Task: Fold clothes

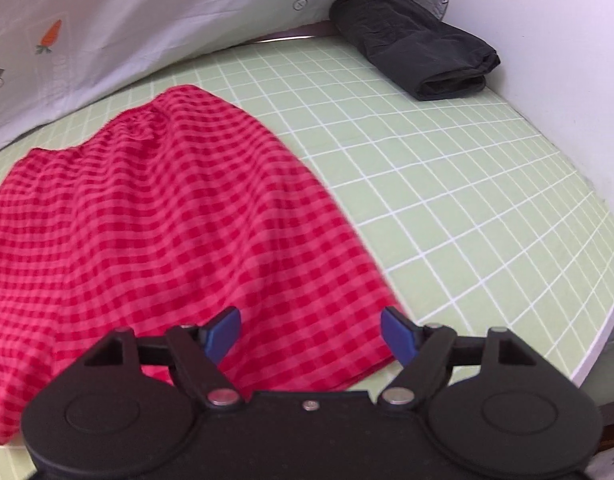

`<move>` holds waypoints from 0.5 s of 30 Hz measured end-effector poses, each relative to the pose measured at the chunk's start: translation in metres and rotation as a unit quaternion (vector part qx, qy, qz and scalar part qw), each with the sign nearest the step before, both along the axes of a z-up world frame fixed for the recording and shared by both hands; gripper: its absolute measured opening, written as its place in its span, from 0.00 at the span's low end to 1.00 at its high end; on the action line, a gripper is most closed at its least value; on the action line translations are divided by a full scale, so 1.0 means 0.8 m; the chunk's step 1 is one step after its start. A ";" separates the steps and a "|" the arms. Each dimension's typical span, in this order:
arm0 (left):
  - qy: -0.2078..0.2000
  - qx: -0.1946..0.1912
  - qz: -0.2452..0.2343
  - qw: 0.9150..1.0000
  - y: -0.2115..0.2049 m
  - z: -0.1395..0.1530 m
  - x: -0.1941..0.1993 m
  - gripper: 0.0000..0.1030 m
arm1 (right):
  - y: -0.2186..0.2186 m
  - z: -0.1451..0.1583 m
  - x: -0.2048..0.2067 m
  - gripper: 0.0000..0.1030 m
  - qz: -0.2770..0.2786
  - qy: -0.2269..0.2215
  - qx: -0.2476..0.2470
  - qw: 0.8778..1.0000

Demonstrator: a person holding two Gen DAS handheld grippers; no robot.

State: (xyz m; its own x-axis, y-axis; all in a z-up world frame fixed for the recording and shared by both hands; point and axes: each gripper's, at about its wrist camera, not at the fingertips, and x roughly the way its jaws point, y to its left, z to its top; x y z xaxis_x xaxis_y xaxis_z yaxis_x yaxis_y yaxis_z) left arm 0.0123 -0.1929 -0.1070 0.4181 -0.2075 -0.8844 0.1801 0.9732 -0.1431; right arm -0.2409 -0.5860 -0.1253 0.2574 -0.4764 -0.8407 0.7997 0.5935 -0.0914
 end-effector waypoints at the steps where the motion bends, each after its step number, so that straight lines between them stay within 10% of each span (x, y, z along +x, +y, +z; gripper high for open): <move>1: -0.001 0.002 -0.002 1.000 -0.004 -0.002 0.002 0.51 | -0.009 -0.004 -0.002 0.78 -0.003 0.009 -0.001 1.000; 5: 0.014 -0.003 0.002 1.000 -0.019 -0.014 0.014 0.56 | -0.037 -0.014 -0.016 0.74 -0.012 0.003 0.041 0.999; 10: 0.024 -0.014 0.027 0.999 -0.024 -0.022 0.014 0.53 | -0.048 -0.023 -0.013 0.38 -0.006 0.017 0.061 0.998; 12: 0.028 -0.009 0.027 0.999 -0.027 -0.025 0.014 0.45 | -0.050 -0.024 -0.015 0.19 -0.010 0.016 0.060 0.998; 13: 0.027 -0.006 0.022 0.999 -0.028 -0.026 0.015 0.27 | -0.052 -0.024 -0.017 0.04 -0.012 0.015 0.059 0.998; 15: 0.027 0.001 0.011 1.000 -0.031 -0.027 0.016 0.01 | -0.053 -0.023 -0.021 0.02 -0.013 0.016 0.049 0.999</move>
State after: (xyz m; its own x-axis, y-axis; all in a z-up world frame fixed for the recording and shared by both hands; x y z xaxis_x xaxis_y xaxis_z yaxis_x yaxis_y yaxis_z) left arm 0.0251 -0.2180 -0.1285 0.3750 -0.1961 -0.9060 0.1503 0.9773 -0.1494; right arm -0.2573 -0.6286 -0.1439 0.2176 -0.3969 -0.8917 0.8127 0.5796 -0.0597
